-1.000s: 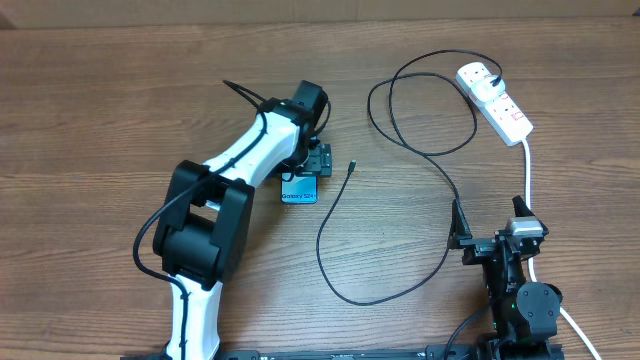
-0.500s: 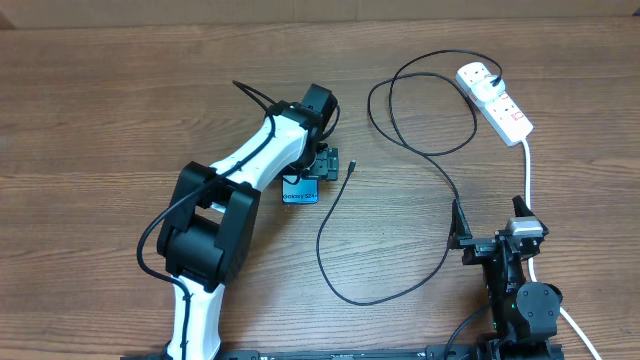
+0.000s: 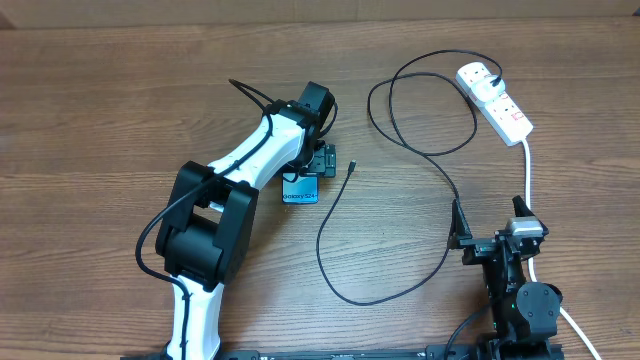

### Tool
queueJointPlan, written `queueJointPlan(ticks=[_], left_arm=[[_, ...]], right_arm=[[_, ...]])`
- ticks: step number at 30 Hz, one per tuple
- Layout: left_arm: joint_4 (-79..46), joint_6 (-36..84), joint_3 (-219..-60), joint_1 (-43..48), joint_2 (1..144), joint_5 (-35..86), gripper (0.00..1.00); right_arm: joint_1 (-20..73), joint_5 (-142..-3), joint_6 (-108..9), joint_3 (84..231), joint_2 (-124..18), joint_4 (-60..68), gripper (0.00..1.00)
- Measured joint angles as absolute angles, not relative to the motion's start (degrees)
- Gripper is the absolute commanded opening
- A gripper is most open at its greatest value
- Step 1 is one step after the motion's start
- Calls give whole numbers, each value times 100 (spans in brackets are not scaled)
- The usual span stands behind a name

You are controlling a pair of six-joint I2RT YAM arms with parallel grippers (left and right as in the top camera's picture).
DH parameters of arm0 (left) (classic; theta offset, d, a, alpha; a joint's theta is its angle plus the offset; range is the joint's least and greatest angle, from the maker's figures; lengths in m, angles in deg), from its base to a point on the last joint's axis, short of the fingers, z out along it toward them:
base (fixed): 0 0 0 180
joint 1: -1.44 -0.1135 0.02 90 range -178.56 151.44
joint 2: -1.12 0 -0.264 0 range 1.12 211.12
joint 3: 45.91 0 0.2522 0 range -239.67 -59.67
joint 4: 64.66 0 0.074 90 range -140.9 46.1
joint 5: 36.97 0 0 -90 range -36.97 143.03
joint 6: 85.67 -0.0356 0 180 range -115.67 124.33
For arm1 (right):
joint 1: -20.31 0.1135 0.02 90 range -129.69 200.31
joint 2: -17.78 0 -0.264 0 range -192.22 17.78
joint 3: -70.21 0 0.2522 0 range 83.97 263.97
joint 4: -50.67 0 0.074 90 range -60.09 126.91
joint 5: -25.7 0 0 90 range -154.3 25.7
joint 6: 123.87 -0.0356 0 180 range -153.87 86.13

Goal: Plug charger to phone and switch on socket
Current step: 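Lower the left gripper onto the phone and align with its edges, then close the left gripper on the phone's long sides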

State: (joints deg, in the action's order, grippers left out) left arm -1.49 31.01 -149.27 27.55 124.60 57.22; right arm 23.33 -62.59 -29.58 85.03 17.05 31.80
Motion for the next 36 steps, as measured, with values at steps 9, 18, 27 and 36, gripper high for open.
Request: queueJointPlan(ticks=[9, 18, 27, 36], left_arm=[[-252, 3129, -14927, 2632, 12467, 5757, 100], [-206, 3140, -14927, 2538, 12467, 5737, 100], [-145, 3140, -14927, 2534, 12469, 5569, 100], [-119, 3134, -14927, 2534, 12469, 5540, 100]], right_arm=[[2333, -6259, -2955, 8503, 1705, 3180, 100], [2333, -6259, -2958, 8503, 1705, 3178, 100], [2333, -6259, -2958, 8503, 1703, 3180, 100], [2333, -6259, -2958, 8503, 1705, 3180, 100]])
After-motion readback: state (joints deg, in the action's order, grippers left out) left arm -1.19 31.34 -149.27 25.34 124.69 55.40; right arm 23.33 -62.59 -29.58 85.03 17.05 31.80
